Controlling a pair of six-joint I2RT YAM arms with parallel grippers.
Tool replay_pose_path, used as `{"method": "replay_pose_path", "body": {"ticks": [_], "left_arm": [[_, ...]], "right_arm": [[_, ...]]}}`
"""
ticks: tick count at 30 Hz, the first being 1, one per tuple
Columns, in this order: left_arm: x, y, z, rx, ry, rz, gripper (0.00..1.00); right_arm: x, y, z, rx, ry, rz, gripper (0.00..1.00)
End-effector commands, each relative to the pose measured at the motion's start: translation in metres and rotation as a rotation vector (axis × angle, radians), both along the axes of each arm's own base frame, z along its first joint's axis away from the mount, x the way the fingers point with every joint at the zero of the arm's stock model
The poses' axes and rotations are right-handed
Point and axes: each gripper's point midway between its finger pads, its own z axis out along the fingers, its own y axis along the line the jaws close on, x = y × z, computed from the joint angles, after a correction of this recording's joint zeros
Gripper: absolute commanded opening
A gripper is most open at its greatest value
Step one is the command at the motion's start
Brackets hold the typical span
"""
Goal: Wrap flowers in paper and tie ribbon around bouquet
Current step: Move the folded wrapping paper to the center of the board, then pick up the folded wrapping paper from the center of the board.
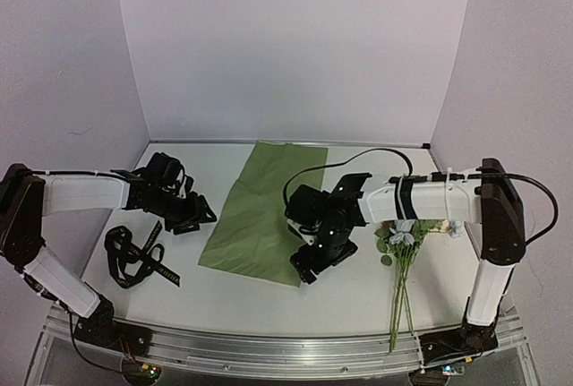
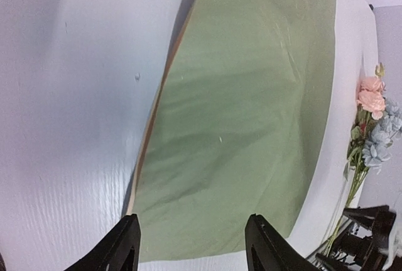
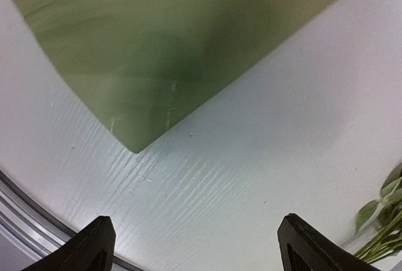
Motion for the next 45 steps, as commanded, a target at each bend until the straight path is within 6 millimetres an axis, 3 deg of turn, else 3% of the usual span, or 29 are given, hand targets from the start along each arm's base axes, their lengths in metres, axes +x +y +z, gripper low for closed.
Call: {"method": "replay_pose_path", "body": {"ticks": [1, 5, 9, 17, 20, 28, 38, 45], "left_arm": [[0.042, 0.004, 0.005, -0.033, -0.032, -0.012, 0.62], [0.063, -0.001, -0.002, -0.037, -0.023, -0.032, 0.62], [0.068, 0.000, -0.012, -0.040, 0.000, -0.038, 0.62], [0.061, 0.010, -0.012, -0.034, 0.007, -0.033, 0.63], [0.059, 0.012, -0.009, -0.032, 0.004, -0.035, 0.63], [0.055, 0.016, -0.009, -0.016, 0.011, -0.037, 0.63], [0.044, 0.014, -0.004, -0.057, 0.015, -0.034, 0.62], [0.027, 0.009, 0.003, -0.119, 0.000, -0.045, 0.70]], "right_arm": [[0.010, 0.027, 0.002, -0.111, -0.182, 0.374, 0.92], [0.011, 0.052, -0.008, -0.122, -0.199, 0.463, 0.92], [0.015, 0.074, -0.016, -0.127, -0.202, 0.509, 0.93], [0.031, 0.080, -0.042, -0.214, -0.233, 0.533, 0.91], [0.031, 0.077, -0.050, -0.228, -0.222, 0.528, 0.80], [0.025, 0.074, -0.058, -0.194, -0.162, 0.452, 0.36], [0.027, 0.075, -0.050, -0.149, -0.141, 0.359, 0.01], [0.018, 0.069, -0.017, -0.069, -0.121, 0.224, 0.00]]}}
